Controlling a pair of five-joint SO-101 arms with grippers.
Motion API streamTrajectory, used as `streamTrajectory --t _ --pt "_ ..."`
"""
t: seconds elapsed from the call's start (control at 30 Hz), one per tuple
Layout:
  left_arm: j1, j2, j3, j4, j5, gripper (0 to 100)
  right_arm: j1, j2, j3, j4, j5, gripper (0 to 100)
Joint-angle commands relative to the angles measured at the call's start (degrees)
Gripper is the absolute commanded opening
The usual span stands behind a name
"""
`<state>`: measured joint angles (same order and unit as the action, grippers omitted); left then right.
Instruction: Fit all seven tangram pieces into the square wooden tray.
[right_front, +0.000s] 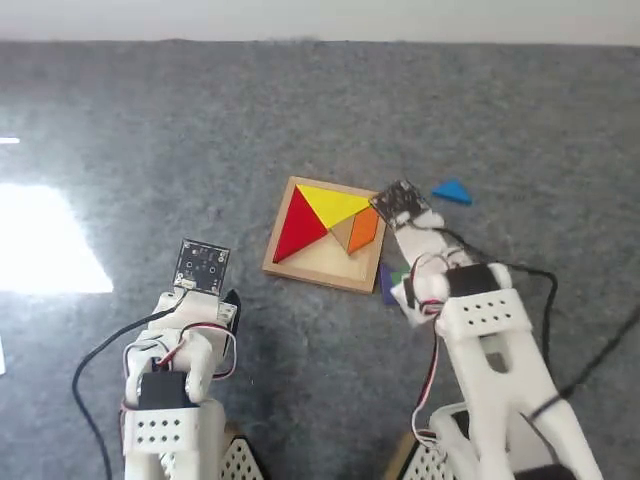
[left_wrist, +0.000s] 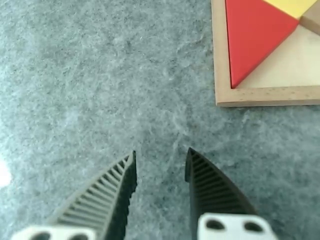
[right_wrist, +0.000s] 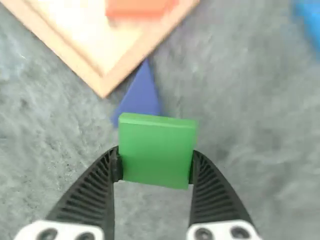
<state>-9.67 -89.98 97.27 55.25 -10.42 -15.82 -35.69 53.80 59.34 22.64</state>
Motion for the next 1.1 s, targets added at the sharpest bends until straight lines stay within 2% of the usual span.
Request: streamTrajectory --t 0.0,0.13,0.27,0.43,0.6,0.73,0.87,1.07 --pt "-0.35 -0.88 -0.48 0.0 -0.7 15 -0.22 -2.77 -15.47 8.57 2.99 0.7" --pt "-0.35 -0.88 -0.48 0.0 -0.7 15 -1.1 4.88 -25.58 14.37 4.22 0.7" --pt "-0.35 -0.88 -0.48 0.0 -0.7 15 -5.41 17.1 -31.12 10.77 4.66 0.7" --pt "-0.35 -0.88 -0.48 0.0 -0.7 15 -12.53 31.96 -38.24 8.4 9.41 0.7" --pt "-0.35 -0.88 -0.48 0.0 -0.7 15 -16.13 43.74 -44.13 3.47 9.32 0.7" --pt "-0.35 -0.88 -0.48 0.0 -0.7 15 -17.01 51.74 -47.65 0.13 4.66 0.7" --pt "-0.35 -0.88 -0.48 0.0 -0.7 15 -17.01 56.92 -51.87 -0.4 3.78 0.7" --pt "-0.35 -0.88 -0.48 0.0 -0.7 15 -17.01 60.18 -56.79 -0.31 -4.92 0.9"
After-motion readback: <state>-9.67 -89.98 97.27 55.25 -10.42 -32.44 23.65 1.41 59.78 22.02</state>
